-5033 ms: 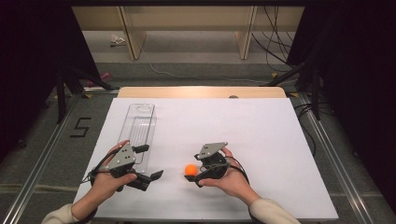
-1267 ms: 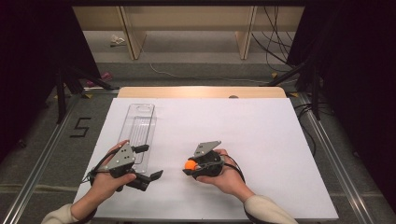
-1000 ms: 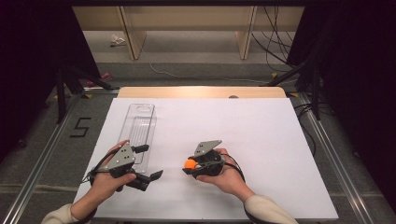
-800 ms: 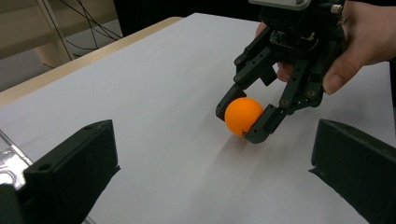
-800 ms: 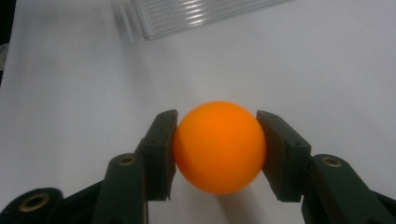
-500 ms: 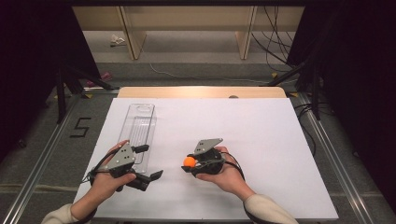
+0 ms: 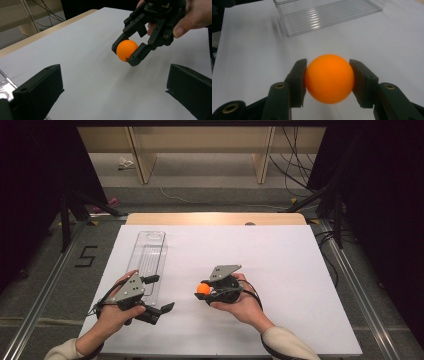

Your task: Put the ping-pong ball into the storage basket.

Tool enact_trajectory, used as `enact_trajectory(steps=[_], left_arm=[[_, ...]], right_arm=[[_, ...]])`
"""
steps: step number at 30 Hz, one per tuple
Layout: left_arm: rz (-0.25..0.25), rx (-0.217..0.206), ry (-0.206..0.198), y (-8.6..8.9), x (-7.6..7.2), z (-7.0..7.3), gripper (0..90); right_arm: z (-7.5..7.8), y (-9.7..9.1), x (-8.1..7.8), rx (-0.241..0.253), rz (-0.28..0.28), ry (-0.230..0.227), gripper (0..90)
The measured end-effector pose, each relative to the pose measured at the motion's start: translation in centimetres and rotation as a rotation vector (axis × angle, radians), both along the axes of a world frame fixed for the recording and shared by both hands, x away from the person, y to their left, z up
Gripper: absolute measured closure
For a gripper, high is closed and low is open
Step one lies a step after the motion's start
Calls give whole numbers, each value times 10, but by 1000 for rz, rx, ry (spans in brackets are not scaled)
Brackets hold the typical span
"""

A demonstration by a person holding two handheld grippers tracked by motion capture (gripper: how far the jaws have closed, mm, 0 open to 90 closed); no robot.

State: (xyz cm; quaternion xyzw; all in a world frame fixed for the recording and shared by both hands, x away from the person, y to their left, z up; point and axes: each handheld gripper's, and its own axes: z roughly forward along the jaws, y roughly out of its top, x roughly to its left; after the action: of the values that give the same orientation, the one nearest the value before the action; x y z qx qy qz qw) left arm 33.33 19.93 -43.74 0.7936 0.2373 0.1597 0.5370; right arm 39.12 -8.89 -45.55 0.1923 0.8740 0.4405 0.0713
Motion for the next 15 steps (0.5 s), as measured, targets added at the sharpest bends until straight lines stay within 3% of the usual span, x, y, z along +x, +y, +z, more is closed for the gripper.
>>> enact_trajectory(steps=[15], left_arm=[[-1,0,-1,0,0,0,1]], right_arm=[[8,-1,3,24,-18,-15,514]])
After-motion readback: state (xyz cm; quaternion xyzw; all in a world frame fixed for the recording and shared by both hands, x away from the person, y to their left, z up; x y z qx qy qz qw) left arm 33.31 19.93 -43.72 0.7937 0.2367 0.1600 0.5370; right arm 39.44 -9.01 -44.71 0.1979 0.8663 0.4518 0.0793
